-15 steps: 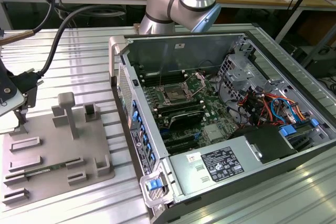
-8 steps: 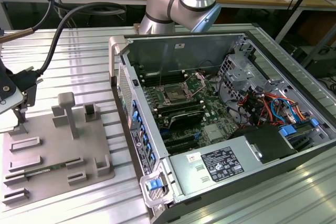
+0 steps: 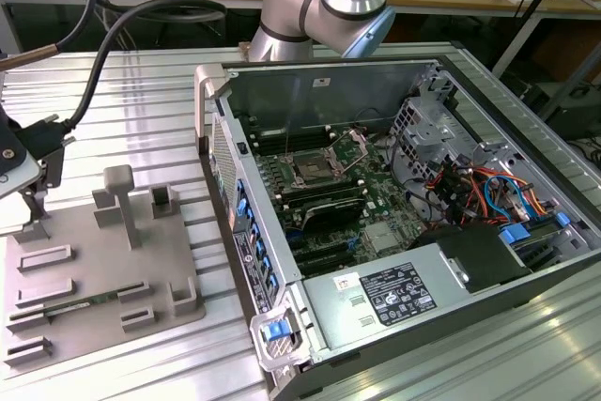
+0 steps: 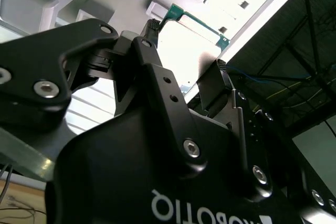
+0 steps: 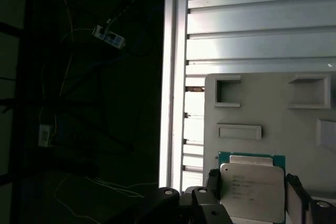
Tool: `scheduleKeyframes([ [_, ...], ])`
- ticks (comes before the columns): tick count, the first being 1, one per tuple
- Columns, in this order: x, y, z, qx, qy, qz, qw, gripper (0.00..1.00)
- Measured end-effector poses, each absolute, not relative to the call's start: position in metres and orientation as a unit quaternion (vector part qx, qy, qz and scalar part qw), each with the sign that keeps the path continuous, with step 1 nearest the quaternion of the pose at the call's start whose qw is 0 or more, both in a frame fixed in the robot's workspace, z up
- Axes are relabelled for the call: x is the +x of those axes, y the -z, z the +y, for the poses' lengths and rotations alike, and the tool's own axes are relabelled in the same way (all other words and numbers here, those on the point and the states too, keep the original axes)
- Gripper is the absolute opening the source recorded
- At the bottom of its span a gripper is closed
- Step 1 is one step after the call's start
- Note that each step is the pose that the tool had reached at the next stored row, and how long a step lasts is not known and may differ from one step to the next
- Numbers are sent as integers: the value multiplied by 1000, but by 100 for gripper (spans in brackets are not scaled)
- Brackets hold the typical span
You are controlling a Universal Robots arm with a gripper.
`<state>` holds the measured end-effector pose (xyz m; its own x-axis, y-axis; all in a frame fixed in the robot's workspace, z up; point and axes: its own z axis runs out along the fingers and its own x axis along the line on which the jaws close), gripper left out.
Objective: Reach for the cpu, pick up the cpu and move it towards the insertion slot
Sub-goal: 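Pick up the cpu and move it towards the insertion slot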
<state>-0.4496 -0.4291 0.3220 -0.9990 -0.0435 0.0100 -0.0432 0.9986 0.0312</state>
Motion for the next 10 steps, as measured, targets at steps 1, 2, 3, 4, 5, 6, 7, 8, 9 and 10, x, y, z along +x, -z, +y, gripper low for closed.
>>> scheduleKeyframes([
  [1,-450,-323,-429,22,15,-1000,5,55],
  [2,-450,-323,-429,22,15,-1000,5,55],
  [3,-450,-323,-429,22,15,-1000,5,55],
  [4,-450,-324,-429,22,15,-1000,6,55],
  [5,-450,-325,-429,22,15,-1000,6,55],
  [6,-450,-326,-429,22,15,-1000,5,55],
  [7,-449,-328,-429,22,15,-1000,5,55],
  [8,-449,-329,-429,22,15,-1000,5,55],
  [9,-449,-329,-429,22,15,-1000,5,55],
  [10,-449,-331,-429,22,15,-1000,5,55],
])
